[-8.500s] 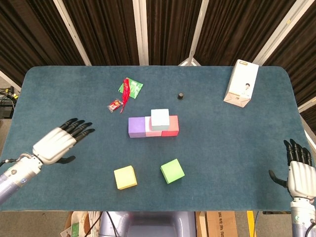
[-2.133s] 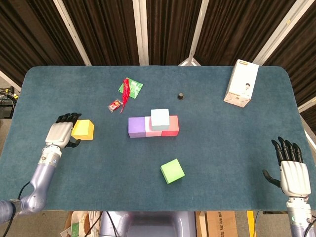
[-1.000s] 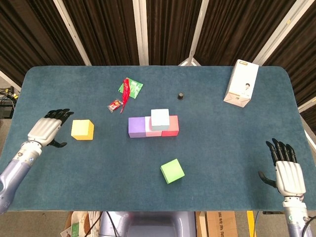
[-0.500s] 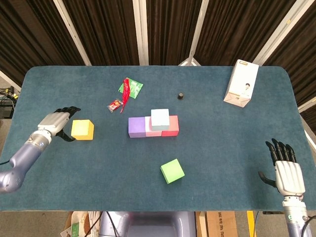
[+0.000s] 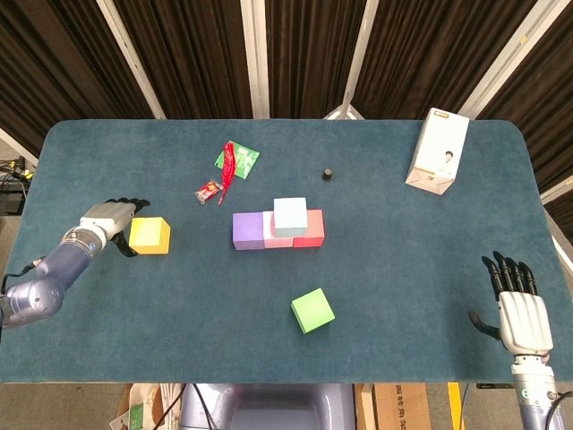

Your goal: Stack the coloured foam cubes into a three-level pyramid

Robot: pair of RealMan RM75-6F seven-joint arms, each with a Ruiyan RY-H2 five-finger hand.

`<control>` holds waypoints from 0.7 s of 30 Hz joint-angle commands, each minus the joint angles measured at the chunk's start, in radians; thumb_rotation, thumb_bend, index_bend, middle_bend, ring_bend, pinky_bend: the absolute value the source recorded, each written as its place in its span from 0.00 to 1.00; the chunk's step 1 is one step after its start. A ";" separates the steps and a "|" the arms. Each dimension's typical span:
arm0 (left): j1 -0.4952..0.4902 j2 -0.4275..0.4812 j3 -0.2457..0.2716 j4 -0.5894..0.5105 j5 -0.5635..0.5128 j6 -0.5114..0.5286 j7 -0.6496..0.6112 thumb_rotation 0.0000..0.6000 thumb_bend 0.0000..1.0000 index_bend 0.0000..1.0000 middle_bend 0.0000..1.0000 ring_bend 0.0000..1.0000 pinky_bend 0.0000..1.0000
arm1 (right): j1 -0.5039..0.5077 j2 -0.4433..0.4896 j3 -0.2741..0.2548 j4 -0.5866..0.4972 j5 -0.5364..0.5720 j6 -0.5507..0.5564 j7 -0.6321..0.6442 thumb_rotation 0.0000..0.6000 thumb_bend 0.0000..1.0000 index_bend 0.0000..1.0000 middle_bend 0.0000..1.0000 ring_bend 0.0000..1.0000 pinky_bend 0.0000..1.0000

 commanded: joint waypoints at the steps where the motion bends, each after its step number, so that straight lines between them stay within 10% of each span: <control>1: -0.021 -0.020 0.029 -0.006 -0.032 0.048 0.009 1.00 0.26 0.06 0.07 0.00 0.00 | -0.001 -0.001 0.003 0.001 0.002 0.003 0.002 1.00 0.25 0.11 0.08 0.00 0.00; 21: 0.113 -0.090 -0.055 0.120 0.185 0.026 -0.159 1.00 0.30 0.14 0.14 0.00 0.00 | -0.006 -0.005 0.009 -0.019 0.028 0.004 -0.013 1.00 0.25 0.11 0.08 0.00 0.00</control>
